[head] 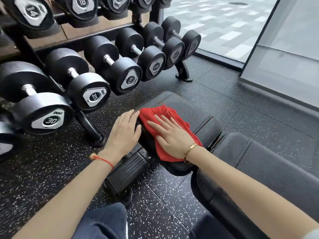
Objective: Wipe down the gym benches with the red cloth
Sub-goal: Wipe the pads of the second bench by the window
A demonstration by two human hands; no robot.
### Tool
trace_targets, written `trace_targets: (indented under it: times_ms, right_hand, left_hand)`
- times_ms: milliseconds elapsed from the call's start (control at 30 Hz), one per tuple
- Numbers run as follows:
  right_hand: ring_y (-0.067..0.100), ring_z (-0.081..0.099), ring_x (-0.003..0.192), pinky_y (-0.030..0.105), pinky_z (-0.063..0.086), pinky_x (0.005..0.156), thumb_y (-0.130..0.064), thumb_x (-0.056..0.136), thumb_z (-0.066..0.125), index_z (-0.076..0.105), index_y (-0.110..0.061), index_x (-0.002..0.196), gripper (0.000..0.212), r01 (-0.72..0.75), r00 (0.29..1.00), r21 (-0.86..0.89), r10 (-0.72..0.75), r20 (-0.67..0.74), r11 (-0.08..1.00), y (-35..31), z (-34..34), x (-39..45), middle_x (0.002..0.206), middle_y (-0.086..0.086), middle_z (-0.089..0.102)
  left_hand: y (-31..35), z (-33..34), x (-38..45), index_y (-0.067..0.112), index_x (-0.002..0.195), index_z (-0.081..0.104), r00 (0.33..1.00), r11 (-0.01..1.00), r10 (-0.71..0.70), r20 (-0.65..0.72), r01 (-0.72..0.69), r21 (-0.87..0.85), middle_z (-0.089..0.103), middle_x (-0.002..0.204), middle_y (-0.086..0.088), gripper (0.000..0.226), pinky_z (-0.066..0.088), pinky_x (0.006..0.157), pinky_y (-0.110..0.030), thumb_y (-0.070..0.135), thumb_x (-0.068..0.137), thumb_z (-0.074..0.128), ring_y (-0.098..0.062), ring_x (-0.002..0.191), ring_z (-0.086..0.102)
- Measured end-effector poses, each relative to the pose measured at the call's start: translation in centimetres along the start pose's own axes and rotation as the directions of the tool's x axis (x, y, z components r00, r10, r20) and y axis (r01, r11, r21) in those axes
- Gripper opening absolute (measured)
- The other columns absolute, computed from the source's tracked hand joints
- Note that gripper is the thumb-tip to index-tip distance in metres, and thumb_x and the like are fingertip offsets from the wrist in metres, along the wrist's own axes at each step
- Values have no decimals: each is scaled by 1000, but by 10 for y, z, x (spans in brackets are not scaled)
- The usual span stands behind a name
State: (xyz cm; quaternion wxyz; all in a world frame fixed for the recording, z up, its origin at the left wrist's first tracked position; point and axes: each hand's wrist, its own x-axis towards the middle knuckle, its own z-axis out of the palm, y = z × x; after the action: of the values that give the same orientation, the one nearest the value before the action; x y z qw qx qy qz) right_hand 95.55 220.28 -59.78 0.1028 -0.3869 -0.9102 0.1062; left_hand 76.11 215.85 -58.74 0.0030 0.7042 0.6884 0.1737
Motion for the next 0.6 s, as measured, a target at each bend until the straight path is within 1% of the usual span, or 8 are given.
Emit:
trace_targets:
  times_ms: [67, 133, 233, 300, 367, 533, 600]
  right_hand:
    - [18, 6, 150, 38, 0, 122, -33, 97, 35, 19, -38, 151, 57, -48, 999, 5, 48, 12, 999, 15, -6, -1, 162, -5, 10]
    - [20, 5, 150, 39, 0, 122, -32, 97, 35, 19, -37, 151, 56, -134, 991, 1, 134, 17, 991, 27, -12, 19, 162, -3, 9]
    - [22, 3, 150, 40, -2, 122, -31, 97, 33, 17, -33, 152, 57, -307, 952, 4, 307, 20, 952, 35, -19, 58, 163, 2, 4]
    - [24, 1, 150, 41, -3, 122, -31, 97, 32, 15, -31, 153, 58, -369, 929, -9, 369, 22, 930, 33, -20, 71, 163, 4, 2]
    - [25, 1, 150, 42, -3, 122, -30, 97, 32, 13, -31, 153, 59, -356, 934, -10, 356, 37, 934, 26, -21, 64, 163, 5, 2]
    - [22, 5, 150, 39, 0, 122, -31, 97, 36, 15, -36, 152, 59, -170, 985, -20, 170, -6, 985, 22, -15, -22, 163, 0, 7]
    - [20, 5, 150, 37, 0, 122, -32, 98, 35, 15, -37, 152, 58, -199, 980, -40, 199, -8, 979, 38, -20, -40, 163, -2, 8]
  left_hand:
    - [4, 3, 0, 8, 150, 34, 999, 1000, 22, 31, -22, 19, 34, 155, -13, 53, 21, 121, -41, 26, 101, 45, -26, 145, 29]
    - [9, 4, -1, 10, 151, 32, 998, 998, 46, 50, -48, 39, 31, 157, -11, 54, 18, 122, -40, 28, 102, 42, -26, 147, 26]
    - [18, 6, -4, 13, 153, 29, 995, 996, 68, 66, -72, 58, 28, 159, -7, 54, 15, 123, -40, 32, 103, 38, -23, 148, 21]
    - [23, 9, -4, 15, 153, 27, 994, 994, 79, 75, -84, 71, 26, 160, -7, 54, 14, 123, -39, 33, 103, 36, -22, 149, 20]
    - [28, 11, -4, 15, 154, 25, 993, 992, 87, 82, -94, 80, 25, 160, -7, 54, 12, 123, -38, 34, 104, 34, -21, 149, 19]
    - [38, 16, -5, 13, 152, 29, 988, 990, 114, 102, -121, 68, 28, 158, -8, 54, 13, 122, -37, 34, 103, 36, -22, 148, 22]
    - [41, 18, -5, 12, 151, 31, 987, 989, 116, 111, -125, 73, 29, 157, -10, 53, 14, 122, -38, 35, 103, 36, -24, 147, 23]
